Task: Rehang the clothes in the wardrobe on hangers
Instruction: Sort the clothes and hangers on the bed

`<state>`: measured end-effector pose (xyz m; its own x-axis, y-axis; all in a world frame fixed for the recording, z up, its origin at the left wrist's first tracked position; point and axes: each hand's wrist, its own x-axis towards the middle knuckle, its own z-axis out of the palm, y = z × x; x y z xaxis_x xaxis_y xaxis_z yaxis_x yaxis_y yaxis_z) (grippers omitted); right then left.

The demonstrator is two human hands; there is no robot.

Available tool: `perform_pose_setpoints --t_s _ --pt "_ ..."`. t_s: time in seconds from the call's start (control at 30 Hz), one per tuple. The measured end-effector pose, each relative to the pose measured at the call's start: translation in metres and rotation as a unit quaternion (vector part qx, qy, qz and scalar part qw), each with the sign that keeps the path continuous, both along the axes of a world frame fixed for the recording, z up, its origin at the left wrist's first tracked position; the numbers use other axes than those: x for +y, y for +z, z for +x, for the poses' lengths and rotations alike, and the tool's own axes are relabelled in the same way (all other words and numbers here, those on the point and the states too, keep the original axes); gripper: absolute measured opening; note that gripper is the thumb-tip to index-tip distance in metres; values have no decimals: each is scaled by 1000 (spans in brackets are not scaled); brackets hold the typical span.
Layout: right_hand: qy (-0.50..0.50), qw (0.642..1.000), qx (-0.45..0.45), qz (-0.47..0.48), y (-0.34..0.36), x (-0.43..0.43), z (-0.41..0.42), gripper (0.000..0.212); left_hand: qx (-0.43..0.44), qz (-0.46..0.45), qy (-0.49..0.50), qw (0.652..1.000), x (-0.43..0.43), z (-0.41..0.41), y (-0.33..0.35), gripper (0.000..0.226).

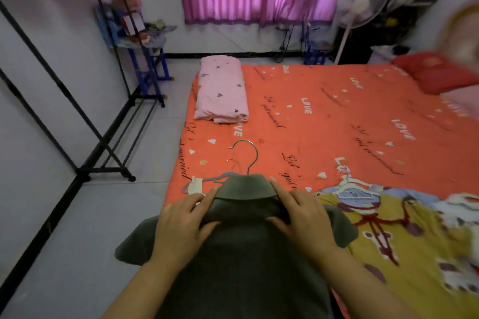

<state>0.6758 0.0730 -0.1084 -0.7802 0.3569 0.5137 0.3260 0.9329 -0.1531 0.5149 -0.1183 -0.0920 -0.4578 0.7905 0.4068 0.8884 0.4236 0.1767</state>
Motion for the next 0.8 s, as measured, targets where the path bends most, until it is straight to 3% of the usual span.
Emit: perform_pose_setpoints --t_s 0.43,0.8 --pt "-206 978 10 36 69 -66 209 90 47 65 -220 972 18 142 69 78" --pt "-352 935 2 28 85 -52 467 90 42 79 -381 920 114 373 74 80"
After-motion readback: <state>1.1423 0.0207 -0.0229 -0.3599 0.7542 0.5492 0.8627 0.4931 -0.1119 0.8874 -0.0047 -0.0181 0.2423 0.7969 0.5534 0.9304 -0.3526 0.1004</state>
